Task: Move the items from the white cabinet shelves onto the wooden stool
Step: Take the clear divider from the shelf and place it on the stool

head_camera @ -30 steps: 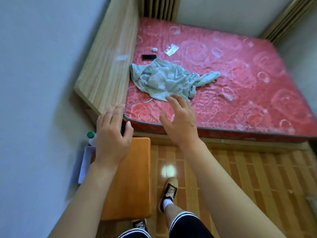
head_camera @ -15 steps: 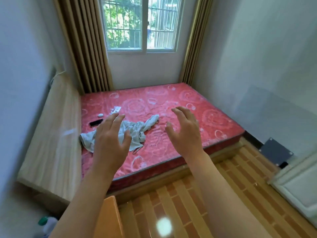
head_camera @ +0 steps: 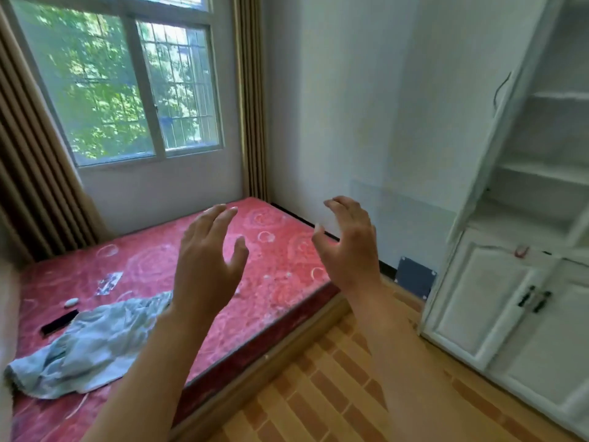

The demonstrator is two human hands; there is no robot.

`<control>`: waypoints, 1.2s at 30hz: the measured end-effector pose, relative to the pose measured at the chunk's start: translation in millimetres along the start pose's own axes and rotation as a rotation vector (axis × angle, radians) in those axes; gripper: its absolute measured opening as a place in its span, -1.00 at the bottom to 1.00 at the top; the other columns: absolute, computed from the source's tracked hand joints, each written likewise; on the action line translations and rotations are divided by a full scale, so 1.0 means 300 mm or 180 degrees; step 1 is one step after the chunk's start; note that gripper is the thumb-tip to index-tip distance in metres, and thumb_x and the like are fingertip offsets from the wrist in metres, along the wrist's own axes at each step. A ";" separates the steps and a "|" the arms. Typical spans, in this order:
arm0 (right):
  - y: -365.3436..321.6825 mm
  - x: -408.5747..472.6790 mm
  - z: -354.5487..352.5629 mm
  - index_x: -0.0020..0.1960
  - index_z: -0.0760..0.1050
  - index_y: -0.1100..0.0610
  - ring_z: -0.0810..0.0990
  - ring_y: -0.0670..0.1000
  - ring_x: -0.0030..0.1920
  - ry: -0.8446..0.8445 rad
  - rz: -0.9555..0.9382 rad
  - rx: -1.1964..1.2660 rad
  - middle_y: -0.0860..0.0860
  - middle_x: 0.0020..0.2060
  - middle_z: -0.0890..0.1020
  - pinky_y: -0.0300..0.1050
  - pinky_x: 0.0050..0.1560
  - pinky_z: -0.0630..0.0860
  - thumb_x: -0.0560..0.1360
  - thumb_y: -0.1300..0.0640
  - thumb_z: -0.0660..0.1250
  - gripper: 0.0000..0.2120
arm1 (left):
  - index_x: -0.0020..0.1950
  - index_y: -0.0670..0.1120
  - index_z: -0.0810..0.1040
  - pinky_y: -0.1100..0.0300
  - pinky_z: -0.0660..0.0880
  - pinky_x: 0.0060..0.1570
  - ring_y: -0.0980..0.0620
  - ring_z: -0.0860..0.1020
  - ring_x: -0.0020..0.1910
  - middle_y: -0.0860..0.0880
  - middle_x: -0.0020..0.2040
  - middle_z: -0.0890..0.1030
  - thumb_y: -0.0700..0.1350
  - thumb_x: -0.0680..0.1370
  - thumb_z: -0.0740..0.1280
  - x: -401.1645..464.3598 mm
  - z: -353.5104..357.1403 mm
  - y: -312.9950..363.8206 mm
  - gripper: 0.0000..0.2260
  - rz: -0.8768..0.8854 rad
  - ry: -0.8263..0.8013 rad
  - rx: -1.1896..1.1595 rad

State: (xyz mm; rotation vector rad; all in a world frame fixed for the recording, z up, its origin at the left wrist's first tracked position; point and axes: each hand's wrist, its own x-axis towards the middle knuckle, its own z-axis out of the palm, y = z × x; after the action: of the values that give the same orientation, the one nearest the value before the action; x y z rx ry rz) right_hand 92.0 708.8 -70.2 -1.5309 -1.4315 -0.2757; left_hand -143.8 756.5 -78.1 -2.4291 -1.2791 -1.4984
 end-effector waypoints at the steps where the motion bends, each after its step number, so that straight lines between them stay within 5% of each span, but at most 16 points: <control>1: 0.047 0.024 -0.051 0.40 0.54 0.10 0.50 0.06 0.38 0.0083 -0.0004 -0.0023 0.04 0.36 0.57 0.14 0.38 0.46 0.55 -0.10 0.21 -0.50 | 0.49 -0.12 0.48 -0.19 0.42 0.42 -0.13 0.44 0.45 -0.12 0.44 0.51 -0.04 0.59 0.29 0.030 0.035 0.057 -0.53 0.0054 -0.0007 -0.0037; 16: 0.623 0.334 -0.701 0.38 0.55 0.13 0.54 0.09 0.33 0.0830 -0.0045 -0.0640 0.05 0.32 0.58 0.22 0.31 0.52 0.55 0.01 0.30 -0.57 | 0.51 -0.09 0.46 -0.17 0.42 0.44 -0.09 0.42 0.47 -0.07 0.47 0.49 -0.03 0.62 0.27 0.415 0.564 0.765 -0.55 0.0630 -0.0020 -0.0751; 36: 1.149 0.537 -0.959 0.42 0.53 0.11 0.49 0.03 0.38 0.1277 0.0410 -0.1719 0.00 0.35 0.55 0.09 0.43 0.42 0.57 0.08 0.35 -0.58 | 0.51 -0.06 0.46 0.16 0.31 0.40 -0.01 0.41 0.46 -0.04 0.47 0.49 -0.11 0.65 0.35 0.793 1.279 1.114 -0.58 0.1179 -0.0424 -0.1692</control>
State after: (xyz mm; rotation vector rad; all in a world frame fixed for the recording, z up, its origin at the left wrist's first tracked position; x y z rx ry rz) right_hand 557.3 655.3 20.2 -1.8534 -0.9750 -0.8930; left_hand 403.1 838.3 20.1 -2.9017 -0.4172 -1.7496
